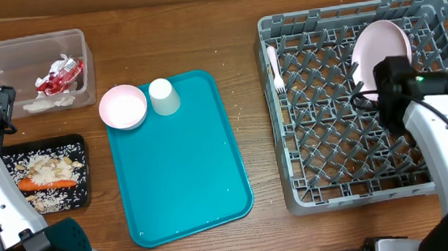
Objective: Sort waste into correct bins and load items into the dishwasher rack
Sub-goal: 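Lower the white bowl into the rack's front-right area, standing upright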
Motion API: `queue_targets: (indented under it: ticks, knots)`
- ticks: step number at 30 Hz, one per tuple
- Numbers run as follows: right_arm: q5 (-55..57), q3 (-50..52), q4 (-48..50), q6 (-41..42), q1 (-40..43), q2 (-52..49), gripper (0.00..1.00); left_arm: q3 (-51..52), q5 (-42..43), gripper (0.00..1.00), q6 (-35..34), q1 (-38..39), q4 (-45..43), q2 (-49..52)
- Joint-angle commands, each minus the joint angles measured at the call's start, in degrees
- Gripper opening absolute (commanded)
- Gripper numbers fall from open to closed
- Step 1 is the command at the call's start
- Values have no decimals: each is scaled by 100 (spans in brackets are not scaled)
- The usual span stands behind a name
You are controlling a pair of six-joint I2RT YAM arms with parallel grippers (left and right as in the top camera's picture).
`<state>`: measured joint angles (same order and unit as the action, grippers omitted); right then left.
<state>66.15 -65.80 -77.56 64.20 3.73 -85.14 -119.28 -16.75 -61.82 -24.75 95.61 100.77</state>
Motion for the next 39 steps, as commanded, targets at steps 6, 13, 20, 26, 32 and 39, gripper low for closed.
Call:
queue_targets:
  ticks: [6, 13, 20, 26, 32, 39]
  knots:
    - [66, 570, 772, 76, 26, 15, 4, 22, -125, 100, -122, 46, 11, 46]
    - [-551, 570, 852, 76, -28, 15, 4, 22, -125, 100, -122, 35, 11, 46]
    - [-590, 570, 741, 48, -358, 15, 4, 22, -125, 100, -120, 42, 11, 46]
    - [-601, 570, 713, 31, -841, 15, 4, 22, -125, 100, -122, 39, 9, 46]
    - [-605, 570, 525, 35, -1211, 15, 4, 22, -125, 100, -120, 50, 11, 46]
    - [-542, 570, 216, 35, -1279, 15, 4, 22, -125, 100, -122, 52, 11, 46]
